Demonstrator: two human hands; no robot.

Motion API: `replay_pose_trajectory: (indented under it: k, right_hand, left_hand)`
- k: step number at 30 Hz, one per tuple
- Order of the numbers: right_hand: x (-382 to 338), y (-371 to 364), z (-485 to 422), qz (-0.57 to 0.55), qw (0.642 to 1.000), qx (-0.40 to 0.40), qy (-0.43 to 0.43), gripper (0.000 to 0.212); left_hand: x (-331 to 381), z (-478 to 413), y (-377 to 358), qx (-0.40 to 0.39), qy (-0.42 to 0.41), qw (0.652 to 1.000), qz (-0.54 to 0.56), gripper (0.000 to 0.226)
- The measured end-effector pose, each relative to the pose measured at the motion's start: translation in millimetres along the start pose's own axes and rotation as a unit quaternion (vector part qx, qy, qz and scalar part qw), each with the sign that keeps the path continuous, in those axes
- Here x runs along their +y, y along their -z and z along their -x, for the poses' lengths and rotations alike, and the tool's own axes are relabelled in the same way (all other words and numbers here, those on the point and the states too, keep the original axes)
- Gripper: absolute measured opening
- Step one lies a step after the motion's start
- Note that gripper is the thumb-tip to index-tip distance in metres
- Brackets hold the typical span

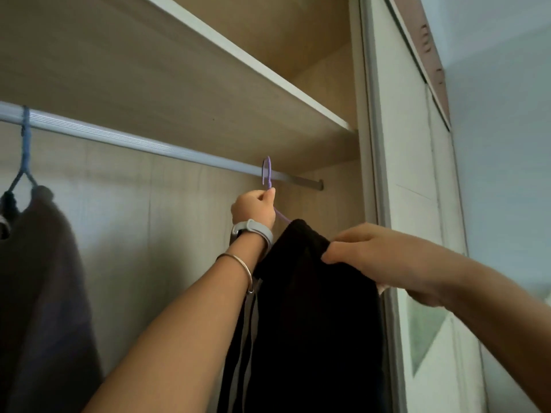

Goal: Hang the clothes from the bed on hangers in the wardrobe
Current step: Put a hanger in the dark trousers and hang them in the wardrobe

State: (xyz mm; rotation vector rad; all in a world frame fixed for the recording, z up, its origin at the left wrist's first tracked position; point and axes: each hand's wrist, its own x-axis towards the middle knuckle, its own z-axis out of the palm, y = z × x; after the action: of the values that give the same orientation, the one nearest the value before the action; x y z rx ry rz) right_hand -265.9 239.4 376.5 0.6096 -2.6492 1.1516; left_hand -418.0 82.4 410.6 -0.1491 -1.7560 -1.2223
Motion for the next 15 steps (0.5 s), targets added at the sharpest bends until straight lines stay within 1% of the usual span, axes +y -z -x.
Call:
replay_pose_trajectory:
  k: [2, 4, 7, 9, 10, 11, 13, 14, 15]
  right_hand:
    - [13.9, 12.5, -37.9, 0.041, 0.998, 0.046, 0.014, 0.031]
    - [29.9, 16.1, -75.2, 0.055, 0.993, 0.095, 0.047, 0.030]
    - [49.4, 17.5, -128.8, -0.001, 0.988, 0.135, 0.073, 0.030]
    - [58.0, 19.8, -162.5, -0.023, 0.984, 0.154, 0.084, 0.029]
    - [59.9, 21.0, -177.8, -0.026, 0.983, 0.161, 0.089, 0.027]
    - [60.9, 22.6, -192.6, -0.024, 0.981, 0.169, 0.092, 0.026]
    - [61.8, 27.3, -219.7, -0.022, 0.980, 0.179, 0.089, 0.028]
    - [61.7, 30.5, -232.7, -0.025, 0.979, 0.182, 0.086, 0.029]
    - [61.8, 33.3, -245.3, -0.026, 0.979, 0.184, 0.083, 0.029]
  left_hand:
    - [-1.3, -22.9, -13.5, 0.013, 0.001, 1.000, -0.013, 0.037]
    - [-4.7, -47.7, -25.2, 0.017, 0.009, 0.999, -0.029, 0.037]
    - [-17.5, -84.1, -43.3, 0.008, 0.050, 0.998, -0.041, 0.034]
    - [-26.8, -97.0, -55.5, 0.002, 0.062, 0.998, -0.003, 0.026]
    - [-31.6, -99.5, -60.9, -0.004, 0.055, 0.998, 0.003, 0.021]
    - [-36.8, -101.3, -66.3, -0.015, 0.043, 0.999, 0.000, 0.021]
    - [-50.0, -102.8, -75.4, -0.052, 0.025, 0.998, -0.010, 0.031]
    - [-55.9, -105.2, -78.4, -0.073, 0.015, 0.997, -0.017, 0.031]
    - [-61.9, -109.1, -81.0, -0.093, 0.006, 0.995, -0.024, 0.027]
